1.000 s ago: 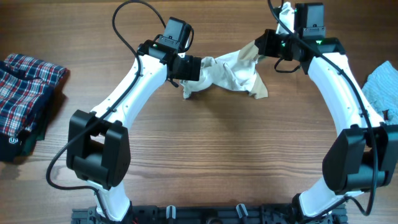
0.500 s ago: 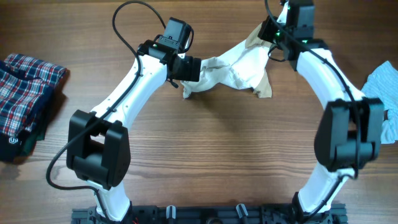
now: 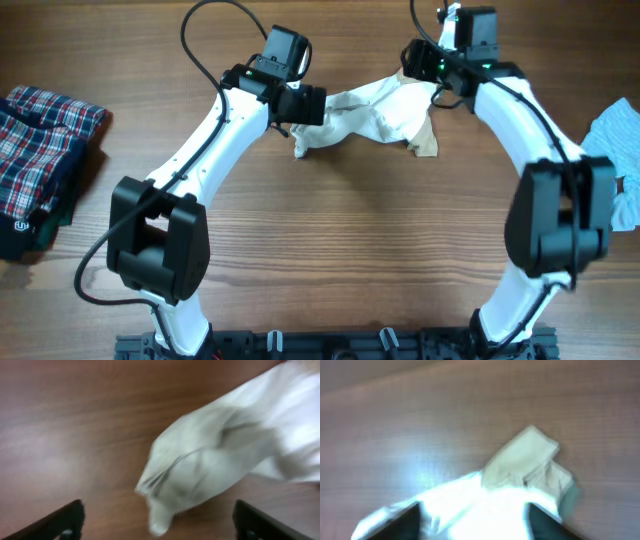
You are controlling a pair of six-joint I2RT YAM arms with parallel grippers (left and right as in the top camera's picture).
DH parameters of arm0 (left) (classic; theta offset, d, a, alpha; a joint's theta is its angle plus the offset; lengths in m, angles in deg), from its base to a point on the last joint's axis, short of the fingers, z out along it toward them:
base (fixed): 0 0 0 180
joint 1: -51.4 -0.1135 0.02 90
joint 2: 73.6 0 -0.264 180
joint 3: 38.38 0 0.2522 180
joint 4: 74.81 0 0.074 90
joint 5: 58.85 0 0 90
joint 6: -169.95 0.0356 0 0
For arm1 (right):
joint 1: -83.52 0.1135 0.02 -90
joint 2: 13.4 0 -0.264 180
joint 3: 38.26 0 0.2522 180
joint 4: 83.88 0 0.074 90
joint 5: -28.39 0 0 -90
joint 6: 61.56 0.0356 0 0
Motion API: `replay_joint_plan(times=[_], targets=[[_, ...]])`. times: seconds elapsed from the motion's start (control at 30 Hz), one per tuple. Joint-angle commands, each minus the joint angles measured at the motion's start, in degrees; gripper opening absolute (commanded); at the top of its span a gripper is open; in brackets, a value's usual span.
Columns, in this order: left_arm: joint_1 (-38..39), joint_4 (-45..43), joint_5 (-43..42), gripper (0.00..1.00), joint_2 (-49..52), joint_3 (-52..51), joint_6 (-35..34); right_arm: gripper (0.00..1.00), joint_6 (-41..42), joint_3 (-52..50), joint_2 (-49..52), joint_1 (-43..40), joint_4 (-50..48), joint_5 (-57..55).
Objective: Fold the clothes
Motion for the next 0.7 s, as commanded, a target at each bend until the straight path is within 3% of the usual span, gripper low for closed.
replay_joint_plan(times=[0.0, 0.03, 0.07, 0.1, 0.23, 0.27, 0.33, 0.37, 0.43, 0.5, 0.6, 0.67], targets=[[-0.24, -5.07, -9.07, 0.79, 0.24, 0.37, -0.31, 0.17, -5.90, -0.72, -1.97, 1.11, 7.76, 1.20], [-0.24, -6.08, -9.70, 0.69, 0.31, 0.37, -0.33, 0.04, -7.04, -1.66, -1.97, 1.46, 9.42, 1.25], [-0.09, -6.91, -9.94, 0.43, 0.55, 0.37, -0.33, 0.04, -7.13, -2.82, -1.97, 1.92, 10.86, 1.22], [0.07, -7.10, -10.01, 0.34, 0.76, 0.37, -0.35, 0.04, -7.13, -3.67, -1.97, 2.29, 11.21, 1.27], [2.34, -10.21, -11.04, 0.29, 3.41, 0.37, -0.28, 0.04, -7.13, -5.62, -1.92, 4.33, 10.38, 1.22], [2.95, -12.09, -11.04, 0.25, 4.17, 0.37, -0.31, 0.04, -7.13, -5.62, -1.90, 4.63, 9.75, 1.20], [4.07, -15.98, -11.04, 0.06, 5.33, 0.37, -0.31, 0.04, -7.15, -5.62, -1.81, 4.74, 9.49, 0.83], [4.68, -17.46, -11.04, 0.04, 5.97, 0.39, -0.31, 0.04, -7.13, -5.62, -1.44, 4.74, 9.53, 0.22], [5.53, -17.81, -10.73, 0.08, 6.32, 0.37, 0.02, 0.04, -7.08, -5.64, -0.04, 4.74, 9.60, -0.76], [6.14, -17.46, -8.26, 0.20, 6.32, 0.37, 2.82, 0.04, -6.93, -5.64, 1.88, 4.74, 9.57, -0.74], [6.56, -15.32, -0.61, 0.46, 6.47, 0.37, 13.42, 0.05, -6.71, -5.64, 5.62, 4.74, 9.55, -0.50], [6.49, -15.28, 1.42, 0.52, 6.78, 0.37, 14.95, 0.04, -6.73, -5.64, 6.78, 4.74, 9.40, -0.52]])
